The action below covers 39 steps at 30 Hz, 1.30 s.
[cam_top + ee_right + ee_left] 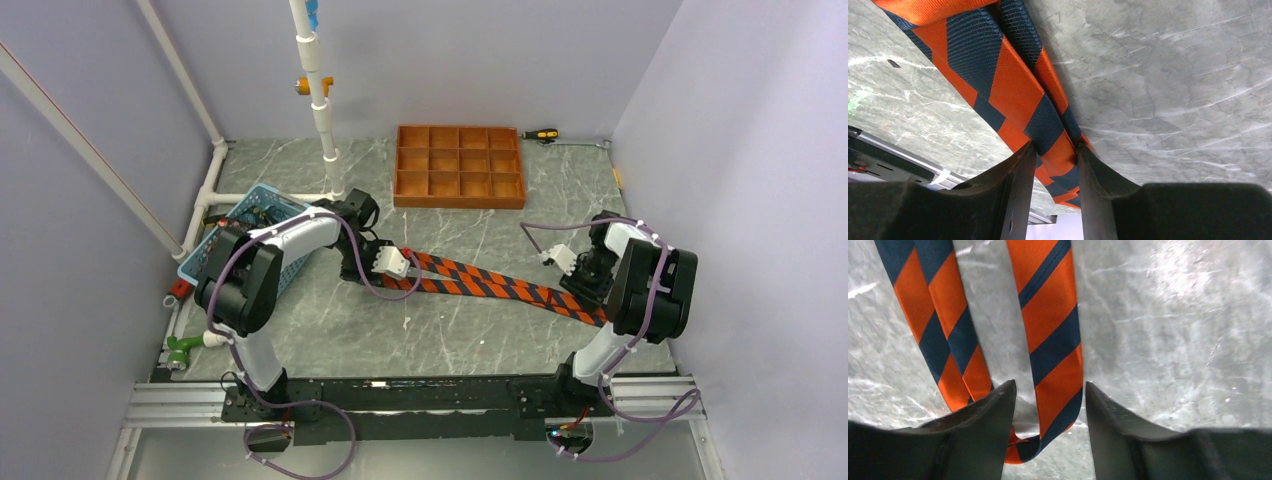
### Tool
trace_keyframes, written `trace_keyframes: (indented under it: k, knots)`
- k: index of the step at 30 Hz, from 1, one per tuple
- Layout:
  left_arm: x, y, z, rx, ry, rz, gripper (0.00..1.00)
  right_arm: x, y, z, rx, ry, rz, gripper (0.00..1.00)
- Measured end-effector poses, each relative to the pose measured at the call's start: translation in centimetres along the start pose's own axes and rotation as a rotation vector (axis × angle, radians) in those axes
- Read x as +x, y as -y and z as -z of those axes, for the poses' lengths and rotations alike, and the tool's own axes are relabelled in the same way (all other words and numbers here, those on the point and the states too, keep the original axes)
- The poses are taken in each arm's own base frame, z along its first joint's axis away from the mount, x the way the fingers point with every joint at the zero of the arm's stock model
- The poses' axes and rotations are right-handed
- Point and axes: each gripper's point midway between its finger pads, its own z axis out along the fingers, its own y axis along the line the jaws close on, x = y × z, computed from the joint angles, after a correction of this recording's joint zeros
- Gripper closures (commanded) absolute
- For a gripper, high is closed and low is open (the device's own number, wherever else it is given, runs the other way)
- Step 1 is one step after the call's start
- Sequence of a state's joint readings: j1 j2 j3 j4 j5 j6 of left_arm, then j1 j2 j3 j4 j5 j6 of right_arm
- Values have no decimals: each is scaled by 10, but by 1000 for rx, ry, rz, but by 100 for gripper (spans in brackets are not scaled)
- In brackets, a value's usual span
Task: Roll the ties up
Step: Flatten out the tie at the center of the board.
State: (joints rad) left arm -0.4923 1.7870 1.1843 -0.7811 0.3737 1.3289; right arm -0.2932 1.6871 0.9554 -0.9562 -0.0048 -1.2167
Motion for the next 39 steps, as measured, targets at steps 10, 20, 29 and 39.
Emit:
trace_keyframes:
  k: [10, 20, 29, 39]
  knots:
    - [1, -34, 11, -28, -22, -26, 100, 1, -1, 1, -22, -4, 10, 65]
    - [8, -104, 33, -140, -7, 0, 96, 8, -3, 1, -50, -6, -9, 68]
    - [41, -95, -1, -102, -69, 50, 16, 7, -3, 1, -71, 1, -16, 68]
    - [12, -95, 4, -99, 10, -36, 9, 6, -3, 2, -90, -1, -29, 69]
